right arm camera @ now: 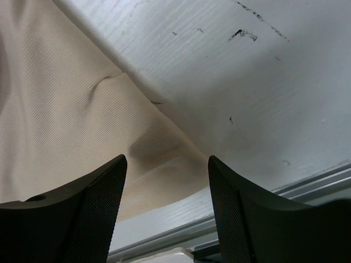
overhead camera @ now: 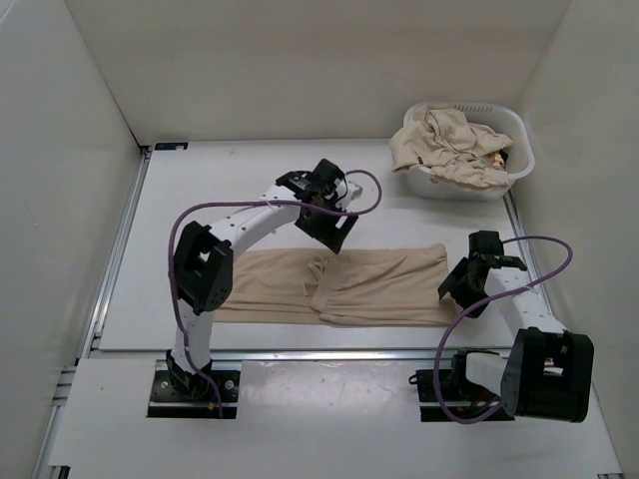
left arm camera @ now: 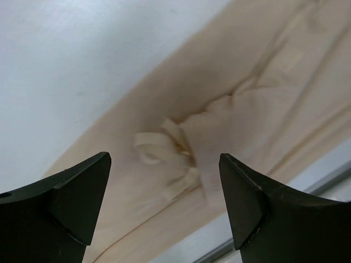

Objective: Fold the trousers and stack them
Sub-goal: Fold the trousers

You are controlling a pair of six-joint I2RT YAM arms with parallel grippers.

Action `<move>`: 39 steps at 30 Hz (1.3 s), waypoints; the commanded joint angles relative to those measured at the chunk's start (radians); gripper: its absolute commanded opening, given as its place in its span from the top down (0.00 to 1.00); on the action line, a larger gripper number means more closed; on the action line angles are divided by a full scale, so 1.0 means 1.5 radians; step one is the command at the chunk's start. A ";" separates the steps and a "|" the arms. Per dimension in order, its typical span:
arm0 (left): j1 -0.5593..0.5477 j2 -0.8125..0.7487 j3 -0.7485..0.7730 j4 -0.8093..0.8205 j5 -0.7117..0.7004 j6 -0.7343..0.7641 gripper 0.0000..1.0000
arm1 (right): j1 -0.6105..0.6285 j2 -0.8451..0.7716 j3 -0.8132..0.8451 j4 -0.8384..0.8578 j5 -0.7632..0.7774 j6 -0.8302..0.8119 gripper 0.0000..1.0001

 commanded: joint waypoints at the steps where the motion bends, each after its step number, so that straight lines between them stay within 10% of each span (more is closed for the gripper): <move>1: -0.019 -0.013 -0.012 0.005 0.160 0.000 0.08 | -0.015 0.010 -0.021 0.048 -0.029 -0.027 0.34; 7: -0.025 0.009 -0.073 0.044 0.135 0.000 0.15 | -0.015 0.027 -0.061 0.074 -0.043 -0.020 0.34; 12: -0.012 0.045 -0.066 0.050 0.054 0.000 0.84 | -0.015 0.021 -0.083 0.074 -0.023 -0.008 0.35; 21: 0.030 0.013 -0.068 0.056 0.045 0.000 0.86 | -0.041 0.021 -0.096 0.080 -0.023 -0.028 0.36; 26: 0.010 -0.032 -0.035 0.056 0.047 0.000 0.26 | -0.041 0.021 -0.096 0.080 -0.031 -0.028 0.36; 29: 0.010 -0.043 -0.022 0.056 0.115 0.000 0.09 | -0.041 0.021 -0.096 0.080 -0.031 -0.034 0.36; 39: -0.014 0.121 -0.018 0.002 0.065 0.000 0.04 | -0.047 0.027 -0.084 0.074 -0.031 -0.034 0.36</move>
